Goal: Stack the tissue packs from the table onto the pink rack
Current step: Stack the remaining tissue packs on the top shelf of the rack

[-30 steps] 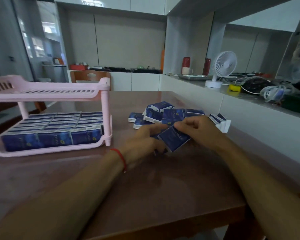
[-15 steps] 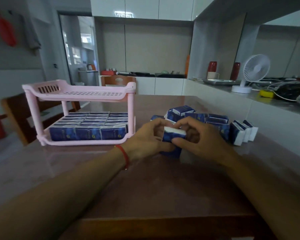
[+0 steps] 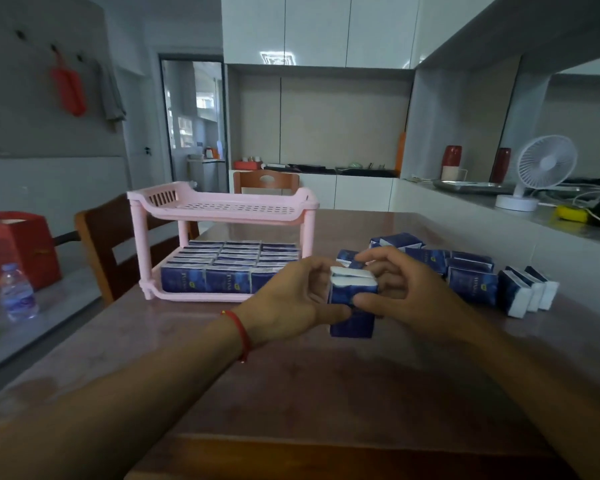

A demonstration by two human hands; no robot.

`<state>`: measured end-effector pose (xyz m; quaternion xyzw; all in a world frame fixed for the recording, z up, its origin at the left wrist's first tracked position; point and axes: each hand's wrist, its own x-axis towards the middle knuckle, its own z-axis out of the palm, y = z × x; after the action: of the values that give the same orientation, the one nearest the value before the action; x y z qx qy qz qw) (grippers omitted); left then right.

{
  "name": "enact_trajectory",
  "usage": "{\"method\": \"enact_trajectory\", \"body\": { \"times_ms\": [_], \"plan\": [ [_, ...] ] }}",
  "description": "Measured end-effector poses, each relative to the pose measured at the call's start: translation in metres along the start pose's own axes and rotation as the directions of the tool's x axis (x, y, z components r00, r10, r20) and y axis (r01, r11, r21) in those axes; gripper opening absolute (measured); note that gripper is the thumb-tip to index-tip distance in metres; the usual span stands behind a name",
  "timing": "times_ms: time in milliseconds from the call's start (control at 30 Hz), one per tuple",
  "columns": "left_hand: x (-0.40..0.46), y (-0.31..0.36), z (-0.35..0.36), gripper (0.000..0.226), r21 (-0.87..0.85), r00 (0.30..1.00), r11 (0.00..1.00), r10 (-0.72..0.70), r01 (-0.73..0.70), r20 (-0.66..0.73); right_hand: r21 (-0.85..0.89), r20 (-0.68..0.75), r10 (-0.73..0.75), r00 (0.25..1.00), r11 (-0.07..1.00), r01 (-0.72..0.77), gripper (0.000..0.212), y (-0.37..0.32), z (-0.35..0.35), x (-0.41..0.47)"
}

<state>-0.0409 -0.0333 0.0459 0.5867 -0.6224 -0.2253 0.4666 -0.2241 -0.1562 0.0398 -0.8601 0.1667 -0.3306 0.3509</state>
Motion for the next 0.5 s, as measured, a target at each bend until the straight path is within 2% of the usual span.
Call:
{"method": "enact_trajectory", "body": {
  "times_ms": [67, 133, 267, 367, 500],
  "plan": [
    [-0.011, 0.011, -0.026, 0.049, 0.066, 0.999, 0.998, 0.013, -0.011, -0.033, 0.112, -0.01, -0.021, 1.0, 0.993, 0.022, 0.048, -0.012, 0.005, 0.009],
    [-0.017, 0.028, -0.056, 0.044, 0.084, 0.999, 0.996, 0.024, -0.02, -0.04, 0.169, -0.092, -0.04, 0.995, 0.984, 0.055, 0.039, -0.025, 0.01, 0.024],
    [-0.01, 0.062, -0.111, 0.042, 0.077, 0.991, 0.992, 0.106, -0.099, -0.083, 0.123, -0.296, 0.001, 0.955, 0.992, 0.037, 0.017, -0.034, 0.027, 0.07],
    [0.015, 0.073, -0.146, 0.04, 0.101, 0.979, 0.988, 0.131, -0.116, -0.156, 0.096, -0.39, 0.023, 0.921, 0.995, 0.016, 0.018, -0.027, 0.046, 0.096],
    [0.059, 0.06, -0.171, 0.042, 0.133, 0.983, 0.991, 0.044, -0.021, -0.176, -0.015, -0.485, 0.02, 0.874, 0.999, -0.032, 0.024, 0.001, 0.065, 0.097]
  ]
}}
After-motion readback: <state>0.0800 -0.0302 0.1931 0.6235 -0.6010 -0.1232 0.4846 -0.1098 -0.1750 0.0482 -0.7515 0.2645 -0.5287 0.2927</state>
